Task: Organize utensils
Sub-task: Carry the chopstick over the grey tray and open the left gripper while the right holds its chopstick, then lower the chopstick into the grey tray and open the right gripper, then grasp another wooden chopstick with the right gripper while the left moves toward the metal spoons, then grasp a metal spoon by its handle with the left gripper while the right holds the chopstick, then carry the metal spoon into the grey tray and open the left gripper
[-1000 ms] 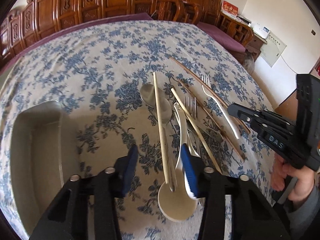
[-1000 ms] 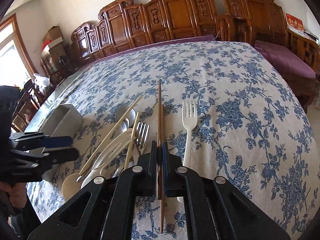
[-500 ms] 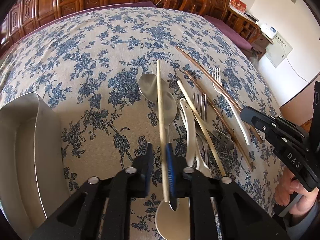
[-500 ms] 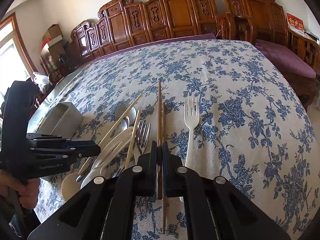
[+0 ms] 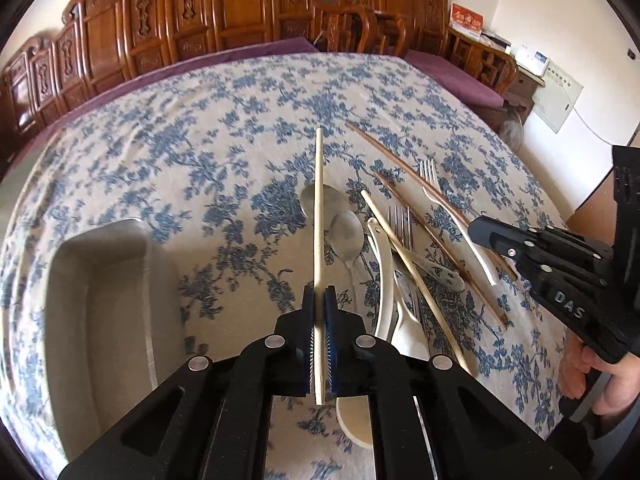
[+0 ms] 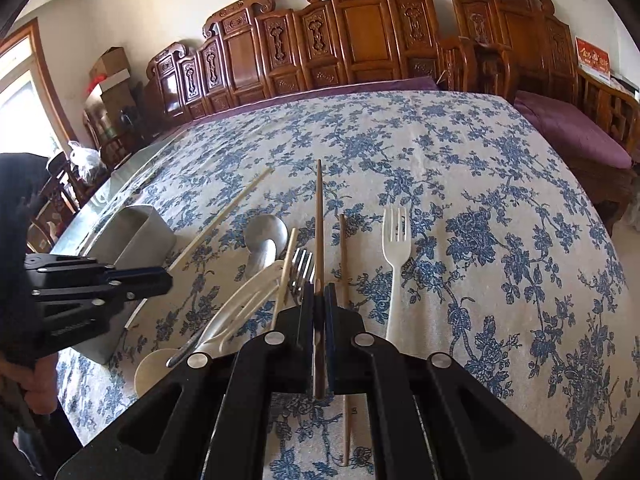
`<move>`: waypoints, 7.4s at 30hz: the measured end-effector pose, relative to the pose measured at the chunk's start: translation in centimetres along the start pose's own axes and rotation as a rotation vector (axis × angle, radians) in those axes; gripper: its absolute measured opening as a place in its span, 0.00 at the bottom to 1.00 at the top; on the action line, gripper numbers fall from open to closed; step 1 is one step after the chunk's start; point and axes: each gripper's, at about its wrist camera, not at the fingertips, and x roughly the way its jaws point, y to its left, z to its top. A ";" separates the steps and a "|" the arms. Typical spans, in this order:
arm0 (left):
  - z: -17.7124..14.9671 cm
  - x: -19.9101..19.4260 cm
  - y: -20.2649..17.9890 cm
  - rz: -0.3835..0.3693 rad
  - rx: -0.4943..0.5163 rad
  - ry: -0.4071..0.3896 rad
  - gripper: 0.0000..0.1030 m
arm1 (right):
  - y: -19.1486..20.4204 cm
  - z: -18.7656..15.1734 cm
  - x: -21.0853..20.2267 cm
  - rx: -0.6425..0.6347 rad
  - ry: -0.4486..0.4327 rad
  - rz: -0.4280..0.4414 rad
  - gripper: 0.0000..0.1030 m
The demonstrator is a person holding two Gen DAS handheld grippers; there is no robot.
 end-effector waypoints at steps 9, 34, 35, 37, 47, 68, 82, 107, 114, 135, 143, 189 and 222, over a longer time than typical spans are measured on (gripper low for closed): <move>-1.5 -4.3 2.0 0.020 0.007 -0.048 0.04 | 2.0 -1.1 -0.5 -0.025 0.018 -0.027 0.06; -6.2 -7.5 11.3 0.146 -0.122 -0.010 0.04 | 11.1 -1.1 -3.8 -0.141 -0.050 0.076 0.06; -6.4 -7.1 11.6 0.151 -0.121 0.001 0.04 | 11.4 -1.1 -3.9 -0.144 -0.050 0.084 0.06; -6.6 -6.5 11.9 0.157 -0.123 0.015 0.04 | 11.8 -1.2 -3.9 -0.149 -0.048 0.091 0.06; -7.9 -4.0 13.8 0.137 -0.162 0.053 0.04 | 13.3 -1.6 -3.6 -0.172 -0.029 0.085 0.06; -8.4 -9.8 16.5 0.149 -0.136 -0.145 0.23 | 20.7 -1.2 -1.2 -0.215 0.062 0.076 0.06; -8.8 -11.9 19.3 0.161 -0.166 -0.196 0.23 | 25.6 -0.5 4.0 -0.209 0.154 0.066 0.06; -8.3 -12.1 16.6 0.112 -0.154 -0.214 0.33 | 20.8 -1.1 -1.0 -0.218 0.061 0.003 0.07; -7.5 -11.4 12.6 0.055 -0.099 -0.212 0.34 | 12.8 -1.5 -4.4 -0.174 0.032 -0.146 0.12; -8.1 -9.5 5.4 -0.009 -0.006 -0.192 0.35 | 6.0 -6.1 1.2 -0.100 0.173 -0.169 0.12; -8.7 -8.3 3.3 -0.006 0.039 -0.173 0.35 | 5.5 -6.3 0.3 -0.099 0.151 -0.174 0.05; 1.9 6.5 -3.0 0.000 0.116 0.162 0.23 | 1.0 -3.2 -2.1 0.106 -0.021 -0.055 0.06; 0.4 -0.8 -0.8 0.086 0.146 0.074 0.02 | 4.4 -3.2 -2.4 0.010 -0.020 -0.044 0.06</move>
